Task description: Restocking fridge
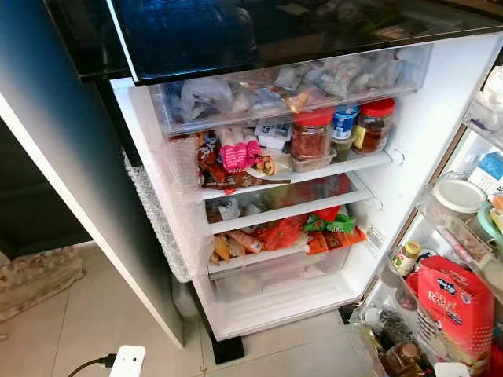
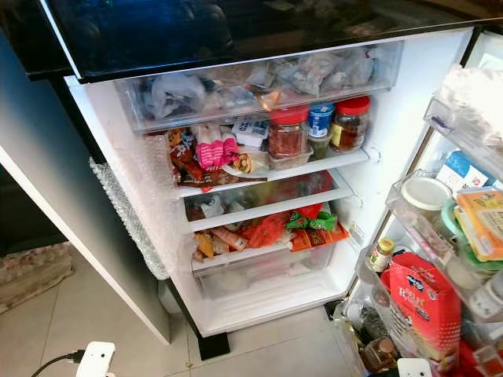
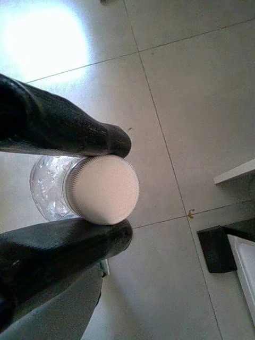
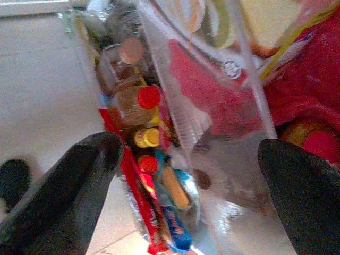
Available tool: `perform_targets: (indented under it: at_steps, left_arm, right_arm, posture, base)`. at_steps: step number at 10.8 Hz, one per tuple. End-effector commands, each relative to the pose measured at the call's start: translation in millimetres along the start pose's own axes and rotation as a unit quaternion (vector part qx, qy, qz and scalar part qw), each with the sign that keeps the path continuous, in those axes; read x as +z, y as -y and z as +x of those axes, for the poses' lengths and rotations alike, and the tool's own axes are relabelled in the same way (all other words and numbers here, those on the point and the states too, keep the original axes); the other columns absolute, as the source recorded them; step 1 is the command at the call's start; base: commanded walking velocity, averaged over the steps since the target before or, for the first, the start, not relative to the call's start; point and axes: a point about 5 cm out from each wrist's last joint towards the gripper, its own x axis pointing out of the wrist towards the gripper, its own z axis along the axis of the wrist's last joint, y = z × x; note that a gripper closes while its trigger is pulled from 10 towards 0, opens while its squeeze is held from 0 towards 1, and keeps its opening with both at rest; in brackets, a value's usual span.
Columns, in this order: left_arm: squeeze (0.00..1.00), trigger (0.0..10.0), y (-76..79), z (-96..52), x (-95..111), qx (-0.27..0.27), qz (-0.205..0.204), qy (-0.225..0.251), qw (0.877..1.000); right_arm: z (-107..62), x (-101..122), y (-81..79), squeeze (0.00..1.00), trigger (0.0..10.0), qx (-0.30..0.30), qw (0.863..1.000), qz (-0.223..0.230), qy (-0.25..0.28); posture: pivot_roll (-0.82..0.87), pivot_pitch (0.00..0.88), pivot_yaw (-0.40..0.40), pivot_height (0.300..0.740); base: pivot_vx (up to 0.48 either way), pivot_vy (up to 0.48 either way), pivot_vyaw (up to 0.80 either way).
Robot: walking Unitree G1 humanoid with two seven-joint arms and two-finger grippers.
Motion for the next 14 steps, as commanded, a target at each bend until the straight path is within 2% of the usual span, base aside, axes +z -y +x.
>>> perform_targets:
  at_steps: [1, 2, 4, 6, 8, 9, 10, 14]
  left_arm:
    - [0.0, 10.0, -0.8, -0.3, -1.6, -0.002, -0.001, -0.004, 1.0]
    - [0.0, 10.0, -1.0, -0.3, -1.5, -0.002, -0.001, -0.004, 1.0]
    - [0.0, 10.0, -1.5, -0.3, -1.2, -0.002, 0.0, -0.004, 1.0]
    - [0.0, 10.0, -1.4, -0.3, -1.2, -0.003, -0.001, -0.004, 1.0]
    - [0.0, 10.0, -1.6, -0.3, -1.2, -0.004, -0.001, -0.004, 1.0]
    - [0.0, 10.0, -1.7, -0.3, -1.1, -0.004, 0.002, -0.004, 1.0]
    - [0.0, 10.0, -1.6, -0.3, -0.8, -0.004, 0.01, -0.004, 1.0]
    - [0.0, 10.0, -1.1, -0.3, -1.0, -0.006, 0.004, -0.003, 1.0]
  right_arm:
    - [1.7, 3.5, 8.8, 0.0, 10.0, -0.018, 1.0, -0.02, 0.01]
    - [2.9, 5.1, 15.2, 0.0, 10.0, -0.025, 0.999, -0.019, 0.01]
    - [3.8, 9.2, 14.3, 0.0, 10.0, -0.015, 1.0, -0.011, 0.018]
    - [2.5, 10.0, 1.7, 0.0, 10.0, 0.012, 1.0, 0.007, 0.02]
    - [-4.3, 5.8, -32.5, 0.0, 10.0, 0.111, 0.992, 0.051, 0.008]
    - [-11.3, -0.4, -54.9, 0.0, 10.0, 0.181, 0.982, 0.046, -0.01]
    - [-13.6, -4.2, -60.5, 0.0, 10.0, 0.189, 0.981, 0.045, -0.022]
    - [-13.5, -3.8, -61.2, 0.0, 10.0, 0.178, 0.982, 0.05, -0.024]
  posture:
    - [-0.08, 0.0, 0.039, 0.74]
    - [-0.08, 0.0, 0.042, 0.74]
    - [-0.08, 0.0, 0.041, 0.74]
    - [-0.08, 0.0, 0.041, 0.74]
    - [-0.09, 0.0, 0.046, 0.74]
    - [-0.09, 0.0, 0.047, 0.74]
    - [-0.08, 0.0, 0.044, 0.74]
    - [-0.08, 0.0, 0.041, 0.74]
  base:
    - [0.0, 0.0, 0.0]
    - [0.0, 0.0, 0.0]
    - [0.0, 0.0, 0.0]
    - [0.0, 0.0, 0.0]
    - [0.0, 0.0, 0.0]
    - [0.0, 0.0, 0.0]
    - [0.0, 0.0, 0.0]
    - [0.0, -0.196, 0.0]
